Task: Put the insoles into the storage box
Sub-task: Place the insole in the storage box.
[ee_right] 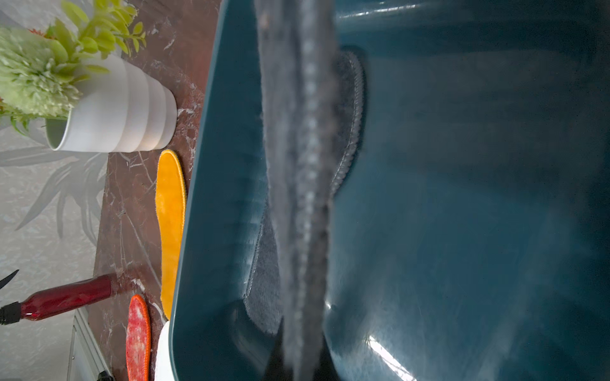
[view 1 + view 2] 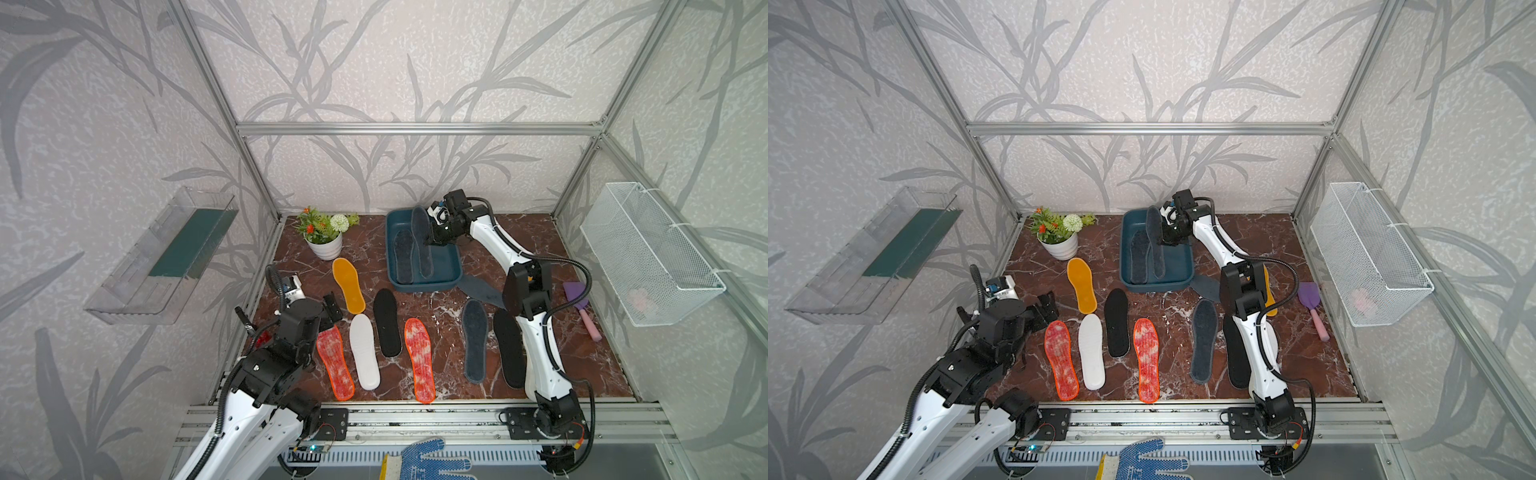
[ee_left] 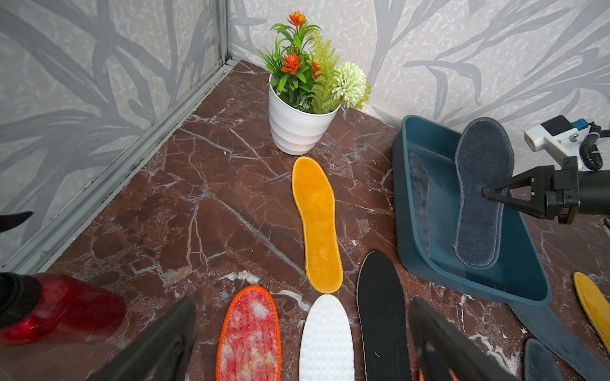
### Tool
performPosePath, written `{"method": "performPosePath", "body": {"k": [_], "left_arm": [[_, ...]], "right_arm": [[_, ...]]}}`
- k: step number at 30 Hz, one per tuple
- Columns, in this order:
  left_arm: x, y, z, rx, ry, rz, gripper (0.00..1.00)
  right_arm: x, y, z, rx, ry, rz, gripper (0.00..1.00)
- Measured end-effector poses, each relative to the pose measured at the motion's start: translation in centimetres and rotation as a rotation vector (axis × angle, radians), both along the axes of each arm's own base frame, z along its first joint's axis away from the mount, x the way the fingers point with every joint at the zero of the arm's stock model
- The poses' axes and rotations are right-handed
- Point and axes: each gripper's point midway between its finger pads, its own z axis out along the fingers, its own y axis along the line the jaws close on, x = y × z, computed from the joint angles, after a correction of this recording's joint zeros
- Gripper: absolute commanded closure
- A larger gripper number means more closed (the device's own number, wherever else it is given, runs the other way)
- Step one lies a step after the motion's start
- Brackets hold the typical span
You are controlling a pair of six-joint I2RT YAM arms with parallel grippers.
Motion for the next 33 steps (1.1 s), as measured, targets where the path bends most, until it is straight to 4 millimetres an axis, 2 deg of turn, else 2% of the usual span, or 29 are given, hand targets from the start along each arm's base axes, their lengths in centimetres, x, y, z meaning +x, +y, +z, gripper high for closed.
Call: {"method": "performPosePath", "body": {"k": [7,14,18,24,33], "left_arm": [[-0.2,0.4,-0.4,0.014,0.019,0.018,0.02],[-0.1,0.6,-1.7,0.057,0.082,0.033,0.02],[-0.1,0.7,-1.9,0.061,0.090,0.035,0.03],[-0.2,0.9,-1.9,0.066,0.093,0.043,0.03],[-0.3,1.6,-2.5,0.080,0.128,0.090,0.03]], "right_arm": [[0.8,-0.5,-1.9,-0.060,0.015,-0.009,1.00],[1.0,-0.9,-4.2,-0.107,0.045,-0.010,1.00],[0.8,-1.2,-5.4,-0.130,0.065,-0.010,0.96],[0.6,-1.7,-5.9,-0.163,0.067,-0.004,0.83],[0.7,-1.5,-5.1,-0.206,0.017,0.025,0.47]]}}
